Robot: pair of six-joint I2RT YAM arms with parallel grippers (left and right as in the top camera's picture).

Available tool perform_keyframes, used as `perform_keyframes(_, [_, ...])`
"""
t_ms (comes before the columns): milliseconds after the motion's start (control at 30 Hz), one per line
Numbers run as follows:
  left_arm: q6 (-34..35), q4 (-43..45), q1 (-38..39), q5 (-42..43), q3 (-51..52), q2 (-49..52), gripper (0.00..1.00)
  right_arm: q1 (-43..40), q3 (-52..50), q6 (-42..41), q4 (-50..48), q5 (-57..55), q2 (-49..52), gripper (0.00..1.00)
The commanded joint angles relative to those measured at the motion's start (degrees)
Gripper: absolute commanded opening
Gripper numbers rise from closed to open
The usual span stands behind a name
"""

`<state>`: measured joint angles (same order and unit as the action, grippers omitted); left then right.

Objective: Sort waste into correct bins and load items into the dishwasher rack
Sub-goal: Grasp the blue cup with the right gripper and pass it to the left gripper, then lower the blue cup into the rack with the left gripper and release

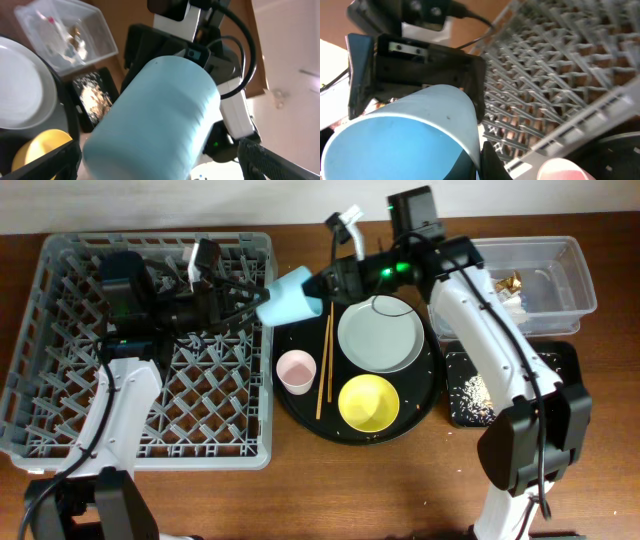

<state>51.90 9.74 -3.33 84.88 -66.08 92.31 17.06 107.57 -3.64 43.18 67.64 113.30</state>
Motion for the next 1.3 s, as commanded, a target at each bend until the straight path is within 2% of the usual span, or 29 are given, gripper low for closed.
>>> perform_keyframes(0, [-4.39,0.07,0.39,5.31,-0.39,0.37,0.99,0.33,0.33,2.21,-1.05,3.82,-0.42,0.04])
perform_keyframes(100, [-7.93,0.11,3.26,5.31,-0.39,0.37,0.99,1.97,0.33,3.69,-3.67,3.43,-0.42,0.04])
perform_keyframes(167, [-8.11,0.11,3.72,5.31,-0.39,0.37,0.94,2.86,0.33,3.65,-4.48,-1.99,-0.42,0.04])
perform_keyframes(200, [-8.09,0.11,3.72,5.29,-0.39,0.37,0.89,3.26,0.33,3.65,-4.48,-2.82,-0.31,0.04])
perform_keyframes(233, [-8.09,0.11,3.72,5.29,-0.39,0.37,0.77,3.34,0.33,3.63,-4.48,-3.56,0.0,0.04])
perform_keyframes(267, [-8.09,0.09,3.69,5.29,-0.39,0.37,0.71,3.32,0.33,3.45,-4.46,-5.53,0.61,0.04])
perform_keyframes(333, [-8.09,0.11,3.72,5.29,-0.39,0.37,0.71,3.13,0.33,3.41,-4.72,-5.84,0.66,0.04])
perform_keyframes(367, [-8.09,0.11,3.65,5.18,-0.39,0.37,0.71,3.13,0.33,3.41,-4.57,-6.71,0.66,0.16])
perform_keyframes(433, [-8.09,0.13,3.65,4.31,-0.39,0.37,0.66,3.13,0.33,3.41,-4.61,-6.88,0.66,0.59])
perform_keyframes(467, [-8.07,1.25,3.37,4.28,-0.39,0.37,0.65,2.89,0.33,3.43,-4.63,-6.97,0.66,0.7])
perform_keyframes(533, [-7.82,7.96,0.92,4.31,-0.39,0.35,0.63,0.04,0.33,3.37,-4.11,-7.32,0.66,0.8])
perform_keyframes(600, [-7.82,13.18,-2.38,4.22,-0.39,0.35,0.63,-3.21,0.33,3.41,-2.14,-8.63,0.66,0.85])
perform_keyframes(667, [-7.63,14.25,-4.94,2.1,-0.42,0.35,0.63,-6.01,0.33,3.43,2.19,-14.34,0.66,0.88])
perform_keyframes(700, [-6.34,13.2,-7.8,-6.91,-0.42,0.35,0.63,-6.64,0.33,3.43,4.94,-20.61,0.66,0.89])
perform_keyframes(767, [-7.91,9.7,-8.5,-18.4,-0.42,0.35,0.64,-6.58,0.33,3.43,5.9,-22.49,0.66,0.93])
perform_keyframes(833, [-12.92,1.53,-8.44,-30.1,-0.83,0.35,0.64,-6.58,0.33,3.43,6.1,-23.61,0.66,0.97])
perform_keyframes(900, [-22.05,-12.87,-7.87,-40.87,-3.17,0.35,0.64,-6.58,0.33,3.43,6.62,-24.9,0.66,0.99])
perform_keyframes(967, [-32.52,-32.96,-4.87,-53.24,-9.64,0.35,0.63,-6.58,0.33,3.41,7.63,-26.58,0.66,0.99])
perform_keyframes(1000, [-38.88,-49.18,-1.38,-63.28,-17.55,0.35,0.63,-6.58,0.33,3.39,7.72,-26.56,0.66,0.99])
perform_keyframes(1033, [-40.39,-54.84,-0.04,-66.79,-20.48,0.35,0.63,-6.58,0.33,3.39,7.87,-26.53,0.66,0.99])
perform_keyframes(1067, [-42.36,-66.55,2.99,-73.42,-26.34,0.35,0.63,-6.58,0.33,3.41,8.31,-26.58,0.66,0.98])
perform_keyframes(1100, [-42.53,-74.55,5.84,-76.26,-28.94,0.35,0.63,-6.58,0.33,3.41,8.5,-26.6,0.66,0.98])
perform_keyframes(1267, [-42.12,-92.06,11.72,-77.68,-28.89,1.29,0.63,-6.58,0.33,3.41,8.72,-27.85,0.66,0.99])
